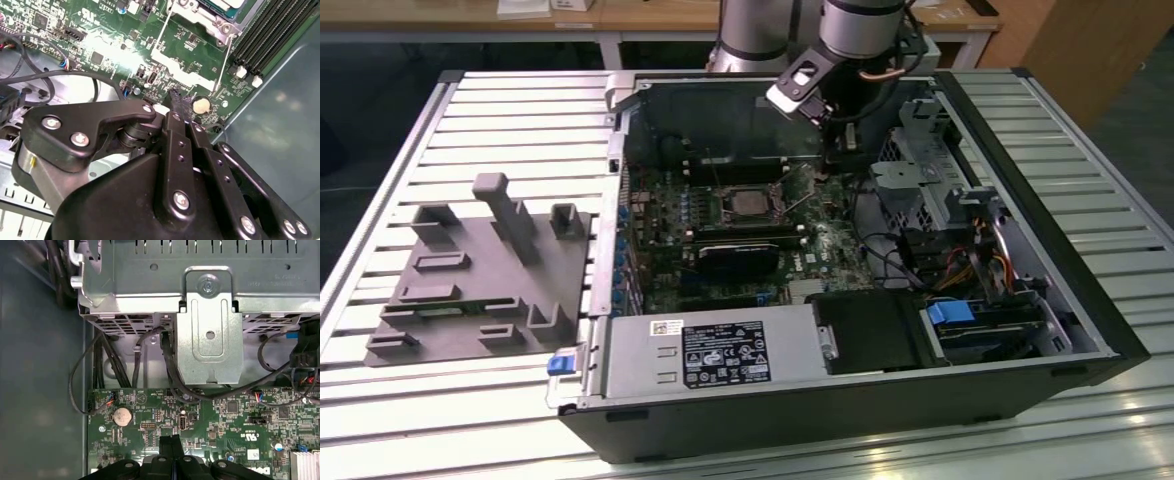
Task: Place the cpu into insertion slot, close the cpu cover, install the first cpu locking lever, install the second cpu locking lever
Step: 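Close the cpu cover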
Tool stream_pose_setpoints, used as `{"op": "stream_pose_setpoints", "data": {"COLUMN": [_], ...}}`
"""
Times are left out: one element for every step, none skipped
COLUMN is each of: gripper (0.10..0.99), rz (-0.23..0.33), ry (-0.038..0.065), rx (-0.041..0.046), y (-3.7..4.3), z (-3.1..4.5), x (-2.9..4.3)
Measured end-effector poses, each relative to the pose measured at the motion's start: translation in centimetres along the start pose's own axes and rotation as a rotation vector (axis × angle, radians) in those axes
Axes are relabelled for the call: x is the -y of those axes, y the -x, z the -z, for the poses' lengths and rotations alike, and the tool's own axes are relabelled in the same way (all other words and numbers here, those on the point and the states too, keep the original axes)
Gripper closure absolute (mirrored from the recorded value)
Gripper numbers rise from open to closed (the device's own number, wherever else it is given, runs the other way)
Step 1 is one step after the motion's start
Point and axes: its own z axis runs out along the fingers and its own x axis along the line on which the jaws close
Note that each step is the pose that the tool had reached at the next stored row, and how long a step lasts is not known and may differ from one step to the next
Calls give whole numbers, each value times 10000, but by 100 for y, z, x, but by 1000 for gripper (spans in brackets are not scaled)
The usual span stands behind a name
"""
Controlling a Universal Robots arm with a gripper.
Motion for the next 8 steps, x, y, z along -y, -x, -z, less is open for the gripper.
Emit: {"op": "stream_pose_setpoints", "data": {"gripper": [984,984,984,984,984,984,984,984], "rz": [0,1,1,1,1,1,2,1], "ry": [0,0,0,0,1,0,0,0], "rx": [0,0,0,-1,-2,-2,0,0], "y": [0,0,0,0,0,1,1,1], "z": [-15,-30,-47,-63,-78,-92,-105,-118], "x": [0,0,1,1,1,2,2,2]}}
